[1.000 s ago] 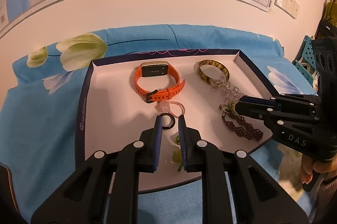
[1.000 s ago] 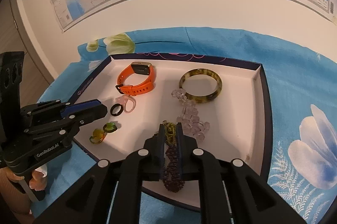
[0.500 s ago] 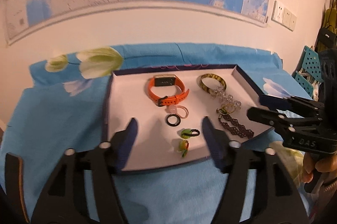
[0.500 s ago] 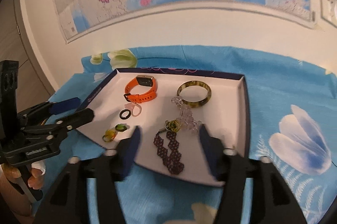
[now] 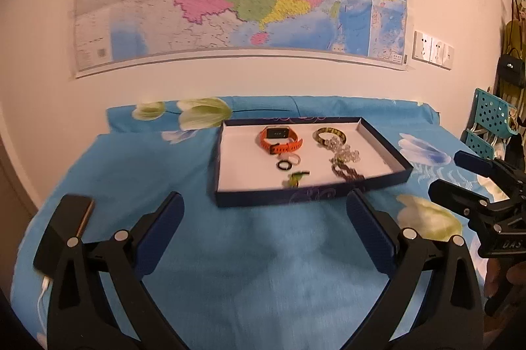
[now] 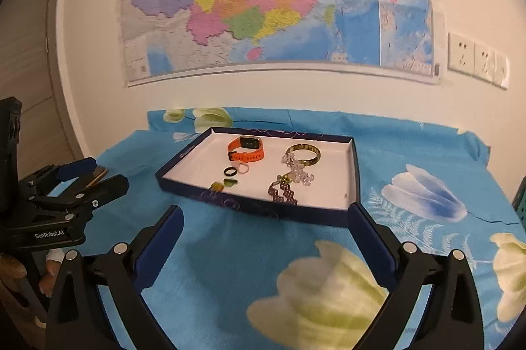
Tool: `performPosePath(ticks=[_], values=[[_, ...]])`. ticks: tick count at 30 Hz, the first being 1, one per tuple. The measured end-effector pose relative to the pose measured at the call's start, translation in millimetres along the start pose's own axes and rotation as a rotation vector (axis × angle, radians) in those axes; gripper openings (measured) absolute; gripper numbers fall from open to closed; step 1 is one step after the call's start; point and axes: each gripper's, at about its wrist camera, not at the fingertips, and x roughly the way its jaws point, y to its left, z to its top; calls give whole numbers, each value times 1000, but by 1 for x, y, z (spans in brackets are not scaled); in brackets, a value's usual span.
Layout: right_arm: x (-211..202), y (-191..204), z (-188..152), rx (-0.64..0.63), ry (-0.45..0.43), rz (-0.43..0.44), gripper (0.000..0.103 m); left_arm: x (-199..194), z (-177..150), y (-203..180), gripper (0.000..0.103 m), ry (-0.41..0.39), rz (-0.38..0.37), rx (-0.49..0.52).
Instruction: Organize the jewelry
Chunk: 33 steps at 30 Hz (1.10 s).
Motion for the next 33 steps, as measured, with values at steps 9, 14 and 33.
performPosePath(ticks=[9,14,33], values=[[-31,19,-16,-7,-23,-5,96,-45,-13,-1,97,-66,64,-21],[-41,25,-21,4,-27,3,96,-54,-18,0,97,-64,56,-39],[-52,35,-24,1,-43,10,96,-75,-22,-4,97,-104,84,-26]])
